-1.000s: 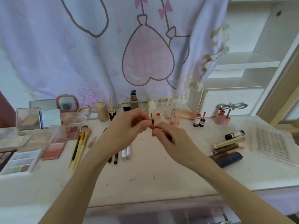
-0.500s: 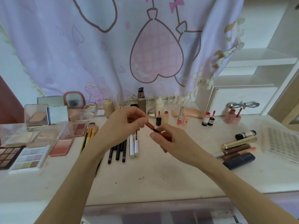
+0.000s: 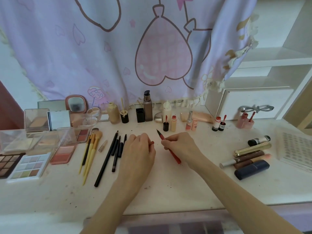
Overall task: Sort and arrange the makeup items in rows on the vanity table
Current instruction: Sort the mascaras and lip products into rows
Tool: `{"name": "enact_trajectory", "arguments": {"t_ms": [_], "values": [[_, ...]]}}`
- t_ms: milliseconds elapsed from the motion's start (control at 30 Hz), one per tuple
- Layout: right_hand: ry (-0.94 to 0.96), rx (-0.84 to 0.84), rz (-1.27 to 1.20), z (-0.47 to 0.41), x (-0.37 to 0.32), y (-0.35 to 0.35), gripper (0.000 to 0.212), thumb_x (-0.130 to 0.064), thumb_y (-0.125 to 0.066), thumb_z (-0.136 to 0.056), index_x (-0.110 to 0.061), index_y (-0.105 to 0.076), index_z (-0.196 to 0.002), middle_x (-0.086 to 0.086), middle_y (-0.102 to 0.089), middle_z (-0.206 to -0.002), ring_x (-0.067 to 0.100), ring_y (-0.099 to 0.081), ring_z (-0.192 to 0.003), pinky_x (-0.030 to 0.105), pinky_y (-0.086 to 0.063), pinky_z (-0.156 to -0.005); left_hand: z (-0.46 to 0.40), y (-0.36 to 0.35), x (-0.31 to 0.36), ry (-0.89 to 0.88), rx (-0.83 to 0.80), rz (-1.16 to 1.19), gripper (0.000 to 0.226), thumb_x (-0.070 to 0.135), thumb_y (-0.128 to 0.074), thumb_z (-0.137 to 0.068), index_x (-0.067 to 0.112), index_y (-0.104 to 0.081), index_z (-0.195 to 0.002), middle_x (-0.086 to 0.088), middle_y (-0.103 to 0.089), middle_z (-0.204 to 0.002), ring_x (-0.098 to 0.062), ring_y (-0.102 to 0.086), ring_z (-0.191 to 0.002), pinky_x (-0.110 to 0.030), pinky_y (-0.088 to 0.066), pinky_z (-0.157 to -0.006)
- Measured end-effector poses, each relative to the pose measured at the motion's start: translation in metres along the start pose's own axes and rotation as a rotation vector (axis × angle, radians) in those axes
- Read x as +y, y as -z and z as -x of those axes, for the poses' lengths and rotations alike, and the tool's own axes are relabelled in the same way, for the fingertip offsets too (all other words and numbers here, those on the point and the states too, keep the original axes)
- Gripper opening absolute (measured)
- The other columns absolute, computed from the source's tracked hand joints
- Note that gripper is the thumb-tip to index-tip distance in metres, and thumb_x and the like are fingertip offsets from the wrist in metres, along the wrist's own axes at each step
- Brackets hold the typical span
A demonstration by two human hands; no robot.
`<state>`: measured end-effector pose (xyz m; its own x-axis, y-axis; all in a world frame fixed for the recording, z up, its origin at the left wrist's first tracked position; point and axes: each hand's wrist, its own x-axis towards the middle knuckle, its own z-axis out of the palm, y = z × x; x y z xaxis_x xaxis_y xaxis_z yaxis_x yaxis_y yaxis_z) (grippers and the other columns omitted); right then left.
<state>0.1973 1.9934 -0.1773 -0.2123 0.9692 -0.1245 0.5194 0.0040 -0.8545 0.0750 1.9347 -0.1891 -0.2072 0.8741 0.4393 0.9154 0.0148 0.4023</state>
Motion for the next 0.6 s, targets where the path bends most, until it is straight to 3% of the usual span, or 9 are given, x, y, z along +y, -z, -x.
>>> {"name": "enact_trajectory", "arguments": {"t_ms": [200,433,600], "values": [[0.032,0.038,0.097,-0.009,0.000,-0.014,0.026,-0.032,-0.063,-0.085,-0.009,-0.074,-0.082,-0.001,-0.057,-0.060,0.008,-0.049,-0.052,0.018,-0.039,-0.049,0.004,-0.012,-0.003,-0.019,-0.024,-0.068,0.010,0.025,-0.044,-0.093,0.017,-0.047,-0.088,0.002,-0.055,-0.088,-0.014,-0.037,-0.090,-0.024,-0.027,-0.074],[0.085,0.059,0.187,-0.015,0.001,-0.020,0.035,-0.034,-0.062,-0.085,0.000,-0.071,-0.082,0.007,-0.058,-0.064,0.012,-0.047,-0.052,0.021,-0.041,-0.054,0.001,-0.011,-0.004,-0.011,-0.047,-0.116,0.010,0.025,-0.045,-0.091,0.020,-0.040,-0.083,0.002,-0.053,-0.086,-0.013,-0.033,-0.087,-0.025,-0.027,-0.075],[0.080,0.037,0.157,-0.016,0.003,-0.019,0.032,-0.034,-0.058,-0.090,-0.006,-0.072,-0.089,-0.003,-0.054,-0.059,0.008,-0.048,-0.053,0.020,-0.041,-0.056,0.000,-0.008,-0.002,-0.013,-0.038,-0.065,0.009,0.025,-0.048,-0.091,0.017,-0.049,-0.086,0.003,-0.053,-0.086,-0.013,-0.038,-0.088,-0.024,-0.033,-0.076]]}}
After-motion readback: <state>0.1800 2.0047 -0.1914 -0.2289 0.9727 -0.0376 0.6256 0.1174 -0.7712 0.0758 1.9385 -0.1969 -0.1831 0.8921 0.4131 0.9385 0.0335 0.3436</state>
